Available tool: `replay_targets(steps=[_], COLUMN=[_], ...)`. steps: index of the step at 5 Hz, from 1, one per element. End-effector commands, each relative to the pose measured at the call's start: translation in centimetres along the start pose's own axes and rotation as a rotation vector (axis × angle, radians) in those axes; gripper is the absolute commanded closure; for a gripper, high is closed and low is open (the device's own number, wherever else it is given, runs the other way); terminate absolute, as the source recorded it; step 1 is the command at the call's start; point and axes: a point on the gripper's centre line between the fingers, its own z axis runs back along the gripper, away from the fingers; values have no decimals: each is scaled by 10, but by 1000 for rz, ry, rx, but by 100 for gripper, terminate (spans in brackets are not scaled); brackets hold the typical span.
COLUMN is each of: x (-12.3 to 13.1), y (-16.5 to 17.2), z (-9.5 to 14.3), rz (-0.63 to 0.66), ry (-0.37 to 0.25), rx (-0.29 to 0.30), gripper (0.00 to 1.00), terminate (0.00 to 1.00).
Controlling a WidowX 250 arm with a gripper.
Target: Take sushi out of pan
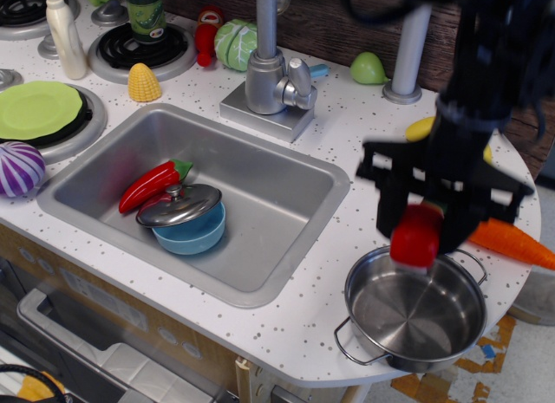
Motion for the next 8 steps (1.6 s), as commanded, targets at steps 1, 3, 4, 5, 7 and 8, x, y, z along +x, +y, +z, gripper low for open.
replay_targets(steps=[1,3,4,5,7,8], x=[43,61,60,63,63,63], y=[32,21,18,23,23,23], z=[29,-23,-38,-51,-51,-51], rz=[-77,-54,-10,-3,-3,-3], ry=[-67,-150,-183,-232,-232,-232], rx=[16,-37,-36,-47,-47,-47], gripper=[100,100,0,0,0,0], terminate=[0,0,0,0,0,100])
